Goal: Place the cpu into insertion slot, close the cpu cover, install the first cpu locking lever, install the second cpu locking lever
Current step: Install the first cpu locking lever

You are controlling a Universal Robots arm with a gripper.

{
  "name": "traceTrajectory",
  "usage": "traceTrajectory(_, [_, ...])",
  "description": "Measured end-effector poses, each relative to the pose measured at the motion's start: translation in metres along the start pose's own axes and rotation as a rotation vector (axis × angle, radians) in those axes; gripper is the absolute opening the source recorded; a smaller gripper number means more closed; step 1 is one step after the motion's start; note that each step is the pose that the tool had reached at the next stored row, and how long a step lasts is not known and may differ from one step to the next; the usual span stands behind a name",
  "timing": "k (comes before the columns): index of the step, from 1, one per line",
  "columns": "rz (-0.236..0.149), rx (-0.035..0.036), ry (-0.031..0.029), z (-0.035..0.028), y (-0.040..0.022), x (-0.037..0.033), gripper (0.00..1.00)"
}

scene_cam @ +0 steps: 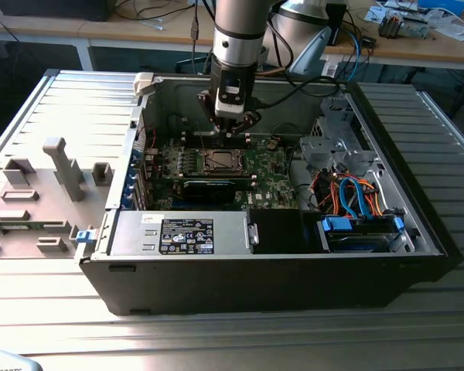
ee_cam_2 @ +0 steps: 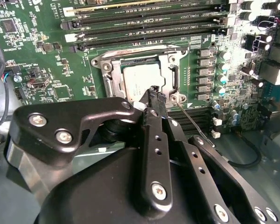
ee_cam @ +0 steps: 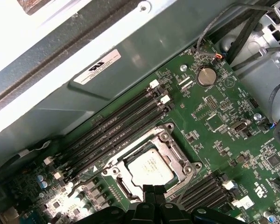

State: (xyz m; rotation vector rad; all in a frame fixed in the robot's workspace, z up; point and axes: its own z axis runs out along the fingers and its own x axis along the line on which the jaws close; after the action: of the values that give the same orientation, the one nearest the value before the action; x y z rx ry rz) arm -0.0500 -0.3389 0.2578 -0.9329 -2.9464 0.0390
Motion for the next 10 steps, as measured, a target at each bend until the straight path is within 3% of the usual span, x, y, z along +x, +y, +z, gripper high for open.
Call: traceTrajectory(10, [-0.024, 0.0010, -0.0010, 0.0000, 0.0000, 0.0000, 0.11])
